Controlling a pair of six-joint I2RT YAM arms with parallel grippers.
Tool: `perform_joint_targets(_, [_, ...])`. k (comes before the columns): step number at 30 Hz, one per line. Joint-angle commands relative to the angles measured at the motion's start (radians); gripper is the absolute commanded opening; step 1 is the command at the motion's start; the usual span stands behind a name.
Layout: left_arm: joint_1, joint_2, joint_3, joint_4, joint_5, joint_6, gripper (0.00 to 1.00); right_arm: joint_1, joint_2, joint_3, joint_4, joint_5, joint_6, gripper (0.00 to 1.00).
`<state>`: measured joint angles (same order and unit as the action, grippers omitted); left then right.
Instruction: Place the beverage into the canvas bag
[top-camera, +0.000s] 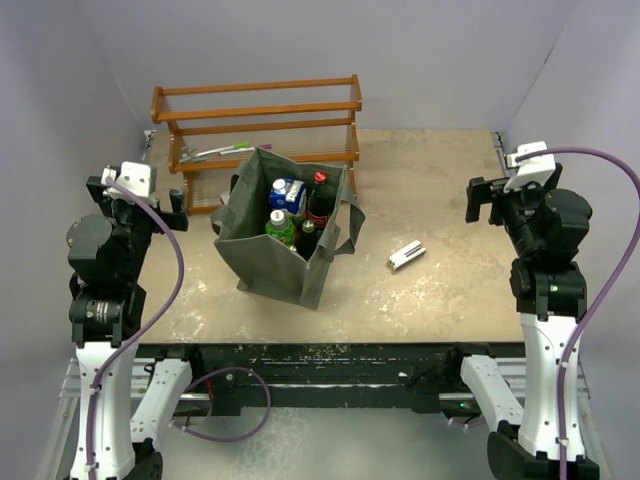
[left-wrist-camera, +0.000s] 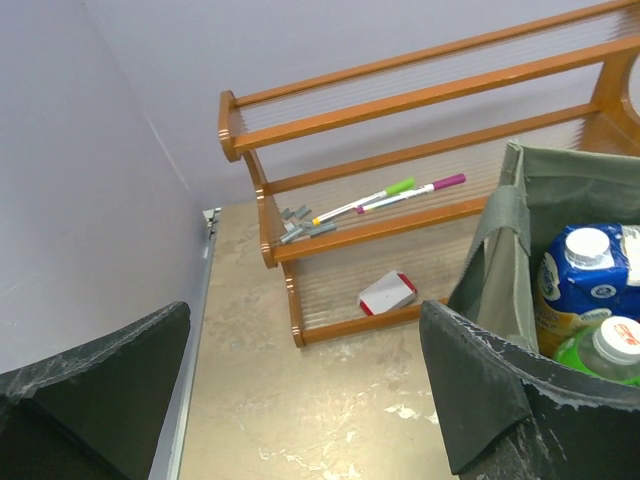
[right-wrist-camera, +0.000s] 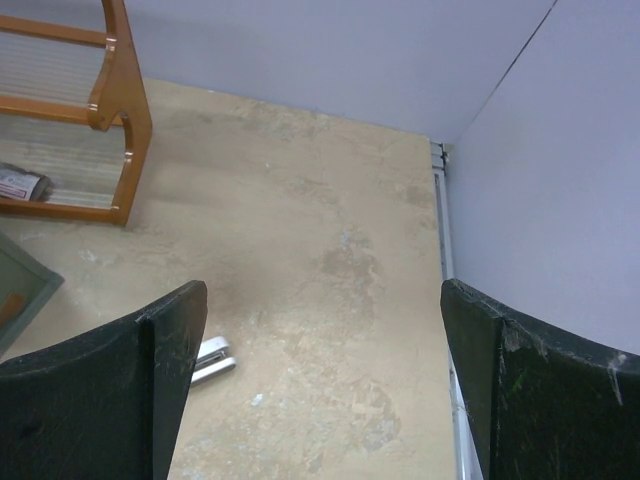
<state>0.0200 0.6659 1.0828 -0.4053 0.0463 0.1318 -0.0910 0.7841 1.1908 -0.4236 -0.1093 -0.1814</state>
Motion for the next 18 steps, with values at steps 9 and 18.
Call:
perform_joint_targets(9, [0.023, -0.038, 0.043, -0.034, 0.113, 0.017, 0.99, -0.004, -0.039, 0.038, -0.021, 0.024, 0.008, 1.00])
perform_joint_targets(18, [0.026, -0.029, 0.042, -0.034, 0.033, 0.034, 0.99, -0.004, -0.052, 0.026, -0.016, 0.046, 0.006, 1.00])
